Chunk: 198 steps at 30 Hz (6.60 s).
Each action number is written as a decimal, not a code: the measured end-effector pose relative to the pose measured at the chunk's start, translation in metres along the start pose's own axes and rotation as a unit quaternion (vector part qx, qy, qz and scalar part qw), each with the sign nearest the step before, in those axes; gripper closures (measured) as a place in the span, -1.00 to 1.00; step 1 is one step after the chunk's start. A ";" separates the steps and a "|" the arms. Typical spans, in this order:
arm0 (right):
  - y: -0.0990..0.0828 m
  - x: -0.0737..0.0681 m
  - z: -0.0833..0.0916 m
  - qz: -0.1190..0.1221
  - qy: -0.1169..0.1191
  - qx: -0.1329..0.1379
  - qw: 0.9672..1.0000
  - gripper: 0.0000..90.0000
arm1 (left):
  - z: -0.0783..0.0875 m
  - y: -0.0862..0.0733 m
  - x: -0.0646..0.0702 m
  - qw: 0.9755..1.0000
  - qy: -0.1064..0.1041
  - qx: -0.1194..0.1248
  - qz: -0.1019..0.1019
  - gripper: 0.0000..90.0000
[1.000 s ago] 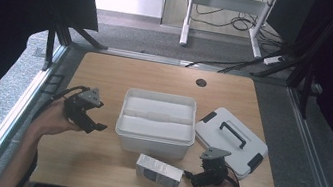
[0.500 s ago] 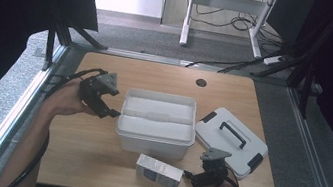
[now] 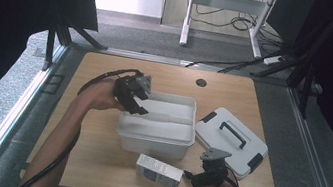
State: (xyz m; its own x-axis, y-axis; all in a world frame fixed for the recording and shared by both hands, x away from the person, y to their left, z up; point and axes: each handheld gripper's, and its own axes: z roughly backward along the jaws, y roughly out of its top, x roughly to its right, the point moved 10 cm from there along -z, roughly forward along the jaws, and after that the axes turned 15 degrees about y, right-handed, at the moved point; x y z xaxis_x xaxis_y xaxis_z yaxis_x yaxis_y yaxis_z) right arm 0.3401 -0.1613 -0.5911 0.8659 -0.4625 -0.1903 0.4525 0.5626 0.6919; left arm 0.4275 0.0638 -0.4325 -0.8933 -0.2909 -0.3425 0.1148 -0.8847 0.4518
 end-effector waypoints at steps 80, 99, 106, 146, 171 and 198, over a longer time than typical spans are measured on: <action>0.000 0.000 0.000 -0.001 -0.001 0.000 1.000 -1.00 | 0.056 -0.134 -0.038 0.970 0.074 -0.082 0.215 0.98; 0.000 0.001 0.000 -0.003 -0.003 0.000 1.000 -1.00 | 0.073 -0.213 -0.024 0.953 0.099 -0.108 0.266 0.98; 0.000 0.001 0.000 -0.003 -0.003 0.000 1.000 -1.00 | 0.050 -0.228 -0.011 0.953 0.098 -0.112 0.265 0.98; 0.000 0.001 0.000 -0.004 -0.003 0.001 1.000 -1.00 | 0.009 -0.212 0.032 0.953 0.098 -0.029 0.285 -0.44; 0.000 0.001 0.000 -0.004 -0.003 0.001 1.000 -1.00 | -0.015 -0.144 0.114 0.967 0.080 0.055 0.235 -1.00; -0.003 -0.008 0.010 -0.004 0.012 -0.008 1.000 -0.98 | -0.059 -0.144 0.145 0.966 0.063 0.053 0.245 -1.00</action>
State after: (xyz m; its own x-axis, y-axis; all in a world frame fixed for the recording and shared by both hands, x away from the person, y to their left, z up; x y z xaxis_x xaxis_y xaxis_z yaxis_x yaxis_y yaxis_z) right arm 0.3298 -0.1666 -0.5851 0.8672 -0.4502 -0.2128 0.4627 0.5705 0.6786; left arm 0.3072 0.1278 -0.5959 -0.6827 -0.7128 -0.1607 0.4591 -0.5896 0.6645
